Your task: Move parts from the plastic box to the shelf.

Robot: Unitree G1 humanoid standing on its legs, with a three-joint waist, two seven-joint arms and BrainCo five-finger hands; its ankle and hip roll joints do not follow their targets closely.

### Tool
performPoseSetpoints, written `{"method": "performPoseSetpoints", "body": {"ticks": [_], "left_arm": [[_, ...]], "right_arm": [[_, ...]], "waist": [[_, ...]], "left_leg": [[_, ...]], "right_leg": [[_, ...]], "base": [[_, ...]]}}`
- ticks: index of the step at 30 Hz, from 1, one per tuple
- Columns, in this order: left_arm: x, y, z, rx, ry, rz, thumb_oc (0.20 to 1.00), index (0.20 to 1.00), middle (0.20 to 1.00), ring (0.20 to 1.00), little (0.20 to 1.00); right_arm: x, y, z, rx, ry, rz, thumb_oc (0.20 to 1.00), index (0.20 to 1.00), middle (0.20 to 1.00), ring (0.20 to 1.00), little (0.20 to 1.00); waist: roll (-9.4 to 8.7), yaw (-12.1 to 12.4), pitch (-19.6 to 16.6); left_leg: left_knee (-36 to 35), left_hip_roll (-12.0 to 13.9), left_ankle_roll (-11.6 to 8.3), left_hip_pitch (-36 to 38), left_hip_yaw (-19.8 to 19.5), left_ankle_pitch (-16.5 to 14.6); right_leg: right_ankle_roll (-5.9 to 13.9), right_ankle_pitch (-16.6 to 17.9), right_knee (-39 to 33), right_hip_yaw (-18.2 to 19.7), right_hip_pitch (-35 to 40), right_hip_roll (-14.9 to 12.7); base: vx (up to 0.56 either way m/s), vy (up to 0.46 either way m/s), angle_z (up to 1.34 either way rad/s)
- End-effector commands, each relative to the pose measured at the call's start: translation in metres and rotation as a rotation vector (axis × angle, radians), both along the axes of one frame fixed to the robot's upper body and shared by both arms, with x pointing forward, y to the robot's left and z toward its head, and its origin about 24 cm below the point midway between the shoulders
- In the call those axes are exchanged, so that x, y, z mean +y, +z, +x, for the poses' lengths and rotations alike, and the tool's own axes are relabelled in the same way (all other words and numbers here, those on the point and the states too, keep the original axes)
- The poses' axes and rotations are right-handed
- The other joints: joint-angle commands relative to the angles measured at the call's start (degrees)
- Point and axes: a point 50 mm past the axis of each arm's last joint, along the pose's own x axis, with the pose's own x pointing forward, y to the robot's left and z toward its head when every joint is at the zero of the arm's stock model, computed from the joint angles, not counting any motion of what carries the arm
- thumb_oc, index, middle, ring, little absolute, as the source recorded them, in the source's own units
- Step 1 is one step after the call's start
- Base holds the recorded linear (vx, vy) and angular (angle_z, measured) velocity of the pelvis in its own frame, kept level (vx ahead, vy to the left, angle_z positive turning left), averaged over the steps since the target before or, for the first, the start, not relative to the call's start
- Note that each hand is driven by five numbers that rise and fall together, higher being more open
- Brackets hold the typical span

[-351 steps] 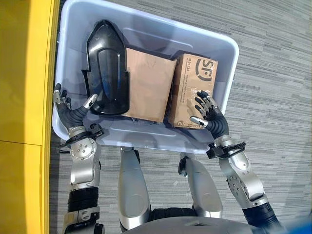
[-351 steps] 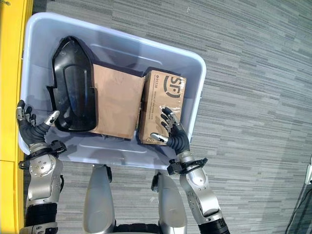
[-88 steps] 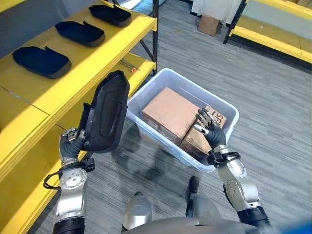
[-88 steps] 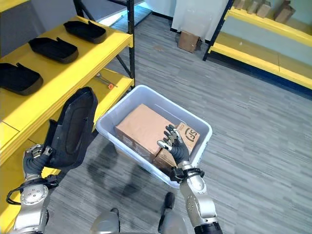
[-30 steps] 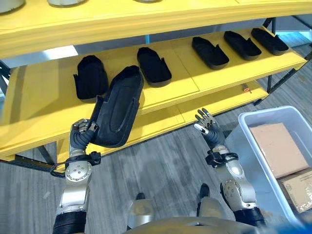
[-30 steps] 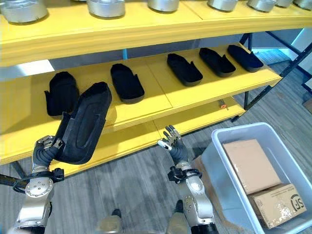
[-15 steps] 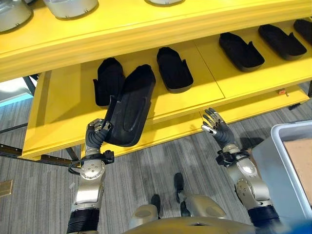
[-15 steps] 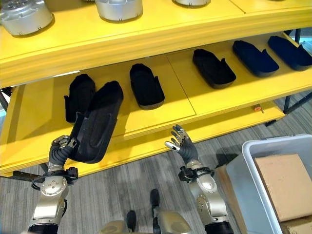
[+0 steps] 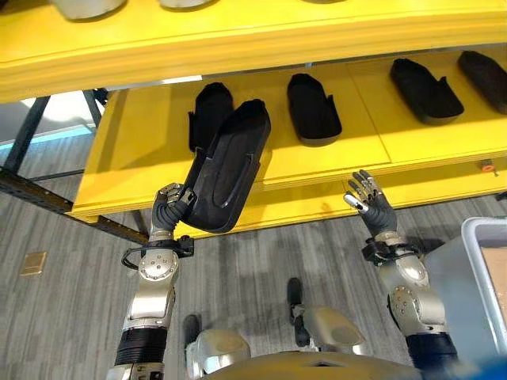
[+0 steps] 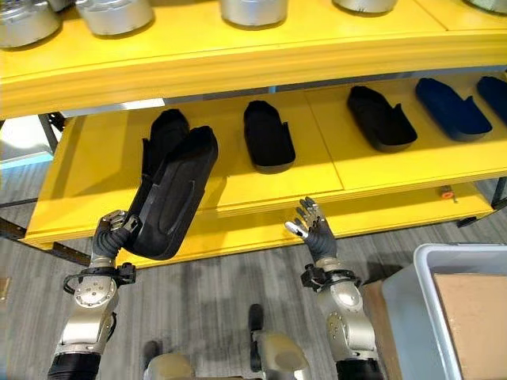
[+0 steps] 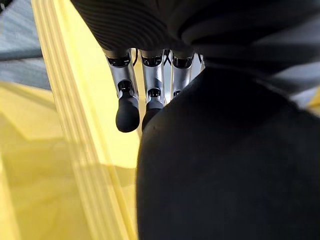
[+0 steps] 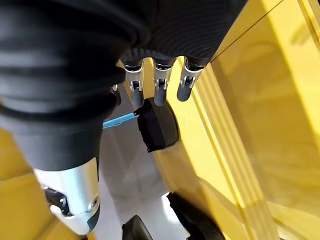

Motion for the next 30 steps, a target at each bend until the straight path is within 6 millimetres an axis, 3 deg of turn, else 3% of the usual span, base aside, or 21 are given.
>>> {"method": "performPoseSetpoints", "body": {"ticks": [1, 2, 3, 7, 13, 16, 18, 19, 20, 21, 22, 25, 26, 27, 30], "left_arm": [[0.014, 0.038, -0.008, -0.183, 0.018, 0.096, 0.2, 0.2, 0.2, 0.2, 0.2], [0.014, 0.038, -0.008, -0.182, 0.012, 0.105, 0.2, 0.2, 0.2, 0.2, 0.2], [0.018, 0.045, -0.008, -0.201, 0.013, 0.15, 0.2, 0.2, 0.2, 0.2, 0.2], [0.02, 0.05, -0.004, -0.219, 0.014, 0.168, 0.2, 0.2, 0.2, 0.2, 0.2], [0.023, 0.052, -0.004, -0.227, 0.028, 0.177, 0.2, 0.2, 0.2, 0.2, 0.2], [0.022, 0.054, -0.002, -0.235, 0.026, 0.181, 0.2, 0.2, 0.2, 0.2, 0.2], [0.024, 0.056, -0.002, -0.248, 0.038, 0.184, 0.2, 0.2, 0.2, 0.2, 0.2], [0.026, 0.054, -0.004, -0.243, 0.056, 0.172, 0.2, 0.2, 0.2, 0.2, 0.2], [0.023, 0.05, -0.005, -0.235, 0.052, 0.15, 0.2, 0.2, 0.2, 0.2, 0.2], [0.023, 0.046, -0.007, -0.226, 0.057, 0.131, 0.2, 0.2, 0.2, 0.2, 0.2], [0.027, 0.041, -0.011, -0.199, 0.073, 0.125, 0.2, 0.2, 0.2, 0.2, 0.2], [0.031, 0.036, -0.017, -0.184, 0.101, 0.111, 0.2, 0.2, 0.2, 0.2, 0.2], [0.025, 0.033, -0.01, -0.173, 0.08, 0.082, 0.2, 0.2, 0.2, 0.2, 0.2], [0.017, 0.031, -0.005, -0.171, 0.04, 0.074, 0.2, 0.2, 0.2, 0.2, 0.2], [0.008, 0.034, -0.002, -0.176, -0.015, 0.071, 0.2, 0.2, 0.2, 0.2, 0.2]], "right_arm": [[0.018, 0.01, -0.009, -0.071, 0.043, 0.061, 1.0, 1.0, 1.0, 1.0, 1.0], [0.021, 0.009, -0.01, -0.066, 0.051, 0.078, 1.0, 1.0, 1.0, 1.0, 1.0], [0.024, 0.005, -0.013, -0.056, 0.053, 0.103, 1.0, 1.0, 1.0, 1.0, 1.0], [0.026, 0.0, -0.016, -0.04, 0.055, 0.128, 1.0, 1.0, 1.0, 1.0, 1.0], [0.03, 0.002, -0.014, -0.05, 0.065, 0.107, 1.0, 1.0, 1.0, 1.0, 1.0], [0.036, 0.002, -0.012, -0.048, 0.078, 0.139, 1.0, 1.0, 1.0, 1.0, 1.0], [0.041, 0.002, -0.011, -0.045, 0.099, 0.153, 1.0, 1.0, 1.0, 1.0, 1.0], [0.045, -0.002, -0.012, -0.03, 0.12, 0.17, 1.0, 1.0, 1.0, 1.0, 1.0], [0.044, -0.006, -0.013, -0.014, 0.124, 0.163, 1.0, 1.0, 1.0, 1.0, 1.0], [0.042, -0.008, -0.014, -0.006, 0.132, 0.156, 1.0, 1.0, 1.0, 1.0, 1.0], [0.041, -0.008, -0.013, -0.002, 0.146, 0.146, 1.0, 1.0, 1.0, 1.0, 1.0], [0.044, -0.007, -0.013, -0.007, 0.16, 0.14, 1.0, 1.0, 1.0, 1.0, 1.0], [0.043, -0.004, -0.015, -0.021, 0.153, 0.136, 1.0, 1.0, 1.0, 1.0, 1.0], [0.038, -0.006, -0.018, -0.016, 0.142, 0.136, 1.0, 1.0, 1.0, 1.0, 1.0], [0.019, 0.001, -0.017, -0.048, 0.093, 0.068, 1.0, 1.0, 1.0, 1.0, 1.0]], "waist": [[1.65, 1.28, -3.22], [1.58, 2.1, -3.19], [1.04, 3.16, -2.87], [0.42, 3.6, -3.35], [-0.75, 4.55, -3.18], [-0.16, 4.56, -2.94], [1.06, 4.46, -2.53], [1.61, 3.82, -2.11], [1.77, 3.2, -2.09], [1.81, 2.36, -1.65], [0.92, 1.87, -1.68], [0.03, 2.06, -2.43], [-0.54, 1.18, -3.2], [-1.76, 0.52, -4.69], [-1.33, 0.31, -4.85]], "left_leg": [[-8.04, -4.23, 4.92, 4.19, 0.56, 8.31], [-8.04, -5.26, 4.65, 4.32, 1.1, 8.43], [-8.04, -7.84, 4.43, 4.88, 2.16, 8.43], [-7.89, -11.66, 3.96, 4.46, 2.86, 8.63], [-4.74, -14.98, 3.95, 4.47, 1.75, 7.7], [-6.0, -16.06, 4.12, 4.99, 1.77, 7.07], [-7.95, -16.32, 4.28, 5.97, 1.6, 6.77], [-8.04, -16.91, 4.29, 6.16, 1.6, 5.33], [-8.04, -17.43, 4.49, 6.01, 1.15, 4.21], [-8.04, -18.21, 4.88, 5.87, 0.15, 3.38], [-8.04, -19.72, 4.75, 5.48, -0.16, 3.2], [-8.04, -20.61, 5.31, 5.06, -0.79, 2.35], [-8.04, -21.3, 6.6, 4.01, -2.14, 1.7], [-8.04, -21.77, 7.35, 3.62, -3.52, 1.16], [-8.04, -20.05, 7.36, 4.53, -2.92, 3.13]], "right_leg": [[2.97, 1.35, 6.88, 3.27, 5.79, -4.43], [2.94, 1.51, 6.2, 3.19, 6.24, -5.32], [2.68, 1.07, 4.88, 2.92, 7.05, -8.06], [2.72, 1.54, 2.83, 1.24, 7.96, -12.07], [2.73, 1.5, 2.46, 1.41, 8.22, -14.44], [2.6, 1.51, 4.26, 2.13, 6.12, -14.48], [2.5, 1.16, 6.45, 2.13, 3.81, -13.35], [2.99, 0.93, 11.01, 1.7, 0.43, -8.78], [3.28, 0.85, 12.2, 2.5, -1.83, -4.23], [3.66, 0.68, 12.23, 0.95, -4.19, -0.44], [3.01, 0.82, 9.51, 0.05, -4.02, 1.24], [2.1, 1.15, 2.06, -0.08, -4.46, 2.93], [0.82, 0.65, 0.5, 5.58, -5.05, 4.23], [0.85, 1.64, -1.2, 5.48, -2.95, 3.56], [1.27, 2.06, -1.1, 2.77, -1.92, 3.04]], "base": [[0.08, 0.276, -0.1], [0.13, 0.515, -1.03], [0.12, 0.522, -0.73], [0.07, 0.384, 0.36], [0.06, 0.242, 0.09], [0.01, 0.27, 0.01], [0.0, 0.301, -0.15], [0.0, 0.321, -0.3], [0.02, 0.31, -0.53], [0.06, 0.175, -0.65], [0.04, 0.097, -0.55], [0.08, -0.017, 0.06], [0.12, -0.179, 0.23], [0.12, -0.209, 0.62], [0.12, -0.147, 1.12]]}}
